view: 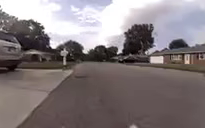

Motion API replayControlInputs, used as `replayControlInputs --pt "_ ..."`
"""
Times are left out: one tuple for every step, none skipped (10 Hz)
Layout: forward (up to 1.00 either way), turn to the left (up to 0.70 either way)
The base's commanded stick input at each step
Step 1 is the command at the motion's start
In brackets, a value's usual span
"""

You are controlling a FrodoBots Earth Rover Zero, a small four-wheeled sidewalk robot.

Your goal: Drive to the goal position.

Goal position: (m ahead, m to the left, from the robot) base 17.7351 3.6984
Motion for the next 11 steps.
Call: replayControlInputs --pt "1.00 0.16" --pt "1.00 0.24" --pt "1.00 0.31" --pt "1.00 0.30" --pt "1.00 0.20" --pt "1.00 0.14" --pt "1.00 0.08" --pt "1.00 0.02" --pt "1.00 0.01" --pt "1.00 0.02" --pt "1.00 0.02"
